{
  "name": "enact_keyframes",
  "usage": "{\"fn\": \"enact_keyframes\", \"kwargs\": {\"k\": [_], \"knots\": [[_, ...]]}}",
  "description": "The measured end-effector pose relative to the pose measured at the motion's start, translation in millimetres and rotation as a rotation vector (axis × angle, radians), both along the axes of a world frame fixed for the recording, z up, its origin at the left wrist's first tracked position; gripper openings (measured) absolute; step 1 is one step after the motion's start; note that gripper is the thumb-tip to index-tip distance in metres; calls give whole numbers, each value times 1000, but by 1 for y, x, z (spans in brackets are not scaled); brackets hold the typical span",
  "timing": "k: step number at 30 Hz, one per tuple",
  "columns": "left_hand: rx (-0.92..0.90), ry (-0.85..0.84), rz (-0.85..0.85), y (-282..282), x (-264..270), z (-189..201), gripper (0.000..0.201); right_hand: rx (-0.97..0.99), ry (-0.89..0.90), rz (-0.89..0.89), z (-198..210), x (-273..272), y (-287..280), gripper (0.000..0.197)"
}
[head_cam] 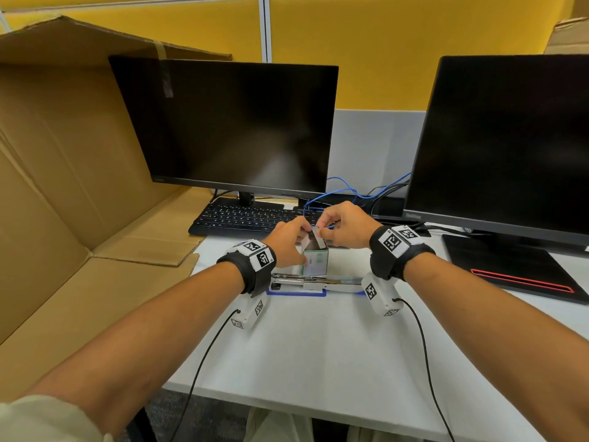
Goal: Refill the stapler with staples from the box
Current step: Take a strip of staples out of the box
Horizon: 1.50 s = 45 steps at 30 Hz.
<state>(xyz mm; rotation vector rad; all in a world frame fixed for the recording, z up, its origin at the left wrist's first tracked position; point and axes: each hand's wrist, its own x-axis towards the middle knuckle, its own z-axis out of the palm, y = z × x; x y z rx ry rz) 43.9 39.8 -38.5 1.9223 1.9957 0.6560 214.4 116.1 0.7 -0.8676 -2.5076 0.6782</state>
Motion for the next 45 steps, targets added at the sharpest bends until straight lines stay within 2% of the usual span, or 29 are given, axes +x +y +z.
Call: {"fn": "enact_keyframes", "kwargs": {"k": [3, 6, 10, 20, 29, 34, 38, 45], "knots": [[128, 14, -8, -4, -1, 0, 60, -26, 65, -13, 0, 0, 0, 12], [277, -55, -21, -8, 2, 6, 35, -38, 38, 15, -2, -1, -3, 11], [327, -76, -9, -7, 2, 12, 21, -58, 47, 19, -5, -3, -5, 17], [335, -58, 75, 2, 3, 13, 11, -144, 145, -1, -13, -5, -4, 15], [349, -85, 170, 0, 8, 16, 18, -148, 235, -70, -17, -9, -6, 20], [310, -122, 134, -1, 11, 18, 17, -144, 189, -65, -17, -10, -6, 27], [294, -195, 105, -4, 10, 21, 26, -135, 192, -62, -17, -7, -7, 26], [293, -186, 95, -6, 7, 18, 24, -193, 230, -48, -18, -2, -7, 26]]}}
